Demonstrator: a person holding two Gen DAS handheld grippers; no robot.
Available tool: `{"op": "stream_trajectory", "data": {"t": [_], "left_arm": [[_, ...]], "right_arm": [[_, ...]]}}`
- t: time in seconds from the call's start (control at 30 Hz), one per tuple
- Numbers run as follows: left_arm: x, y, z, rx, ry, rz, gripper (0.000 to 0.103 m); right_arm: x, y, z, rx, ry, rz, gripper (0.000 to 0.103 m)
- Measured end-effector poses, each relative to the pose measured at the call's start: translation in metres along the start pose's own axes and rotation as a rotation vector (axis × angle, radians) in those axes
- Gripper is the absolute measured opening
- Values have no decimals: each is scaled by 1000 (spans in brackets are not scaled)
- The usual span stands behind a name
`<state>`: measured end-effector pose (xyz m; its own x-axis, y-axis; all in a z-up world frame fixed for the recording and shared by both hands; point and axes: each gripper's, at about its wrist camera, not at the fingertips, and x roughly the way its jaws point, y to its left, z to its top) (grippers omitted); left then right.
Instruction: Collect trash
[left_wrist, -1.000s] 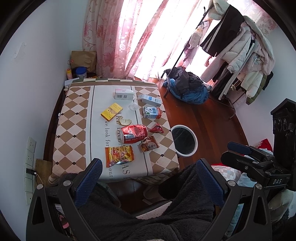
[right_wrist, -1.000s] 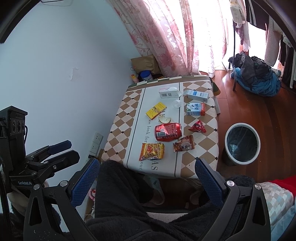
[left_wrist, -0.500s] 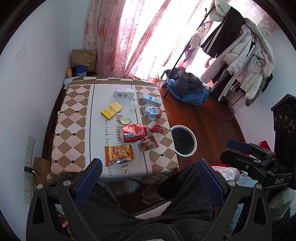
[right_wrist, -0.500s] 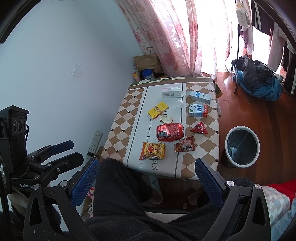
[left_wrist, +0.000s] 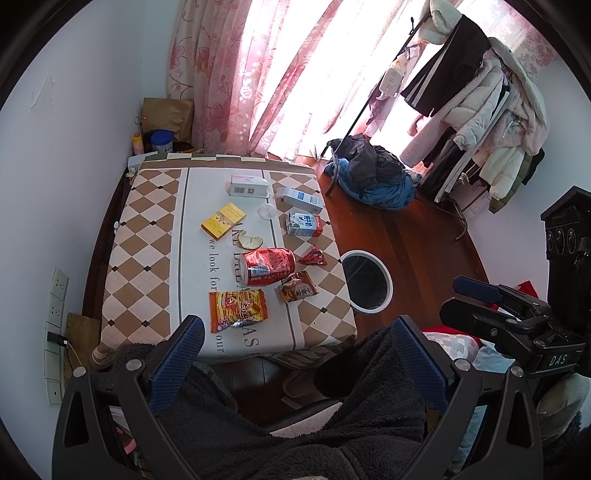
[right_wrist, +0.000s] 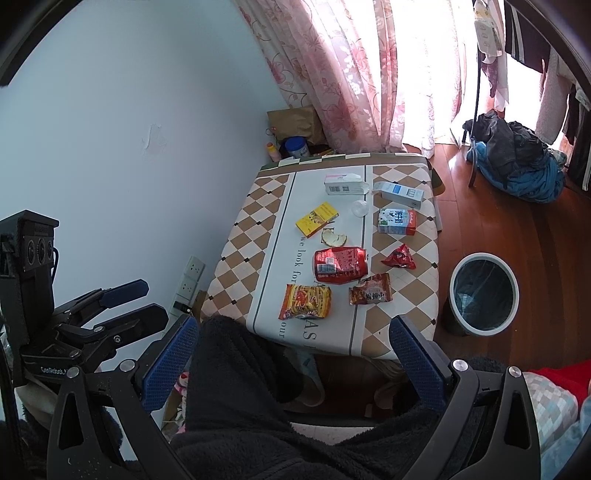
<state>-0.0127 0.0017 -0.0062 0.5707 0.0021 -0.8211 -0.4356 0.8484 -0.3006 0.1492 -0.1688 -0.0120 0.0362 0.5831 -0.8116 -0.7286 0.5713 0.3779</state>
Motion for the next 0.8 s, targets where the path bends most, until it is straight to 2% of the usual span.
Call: {"op": "stream_trajectory", "data": {"t": [0.63, 0.73, 0.8], "left_arm": [[11, 1, -5, -10, 13, 3, 103], [21, 7, -3, -14, 3, 41, 103], [35, 16, -1, -16, -11, 128, 103]], "right_arm": [[3, -1, 1, 7, 6, -1, 103], [8, -12, 2, 33, 6, -13, 103], [18, -21, 4, 60, 10, -41, 103]]}}
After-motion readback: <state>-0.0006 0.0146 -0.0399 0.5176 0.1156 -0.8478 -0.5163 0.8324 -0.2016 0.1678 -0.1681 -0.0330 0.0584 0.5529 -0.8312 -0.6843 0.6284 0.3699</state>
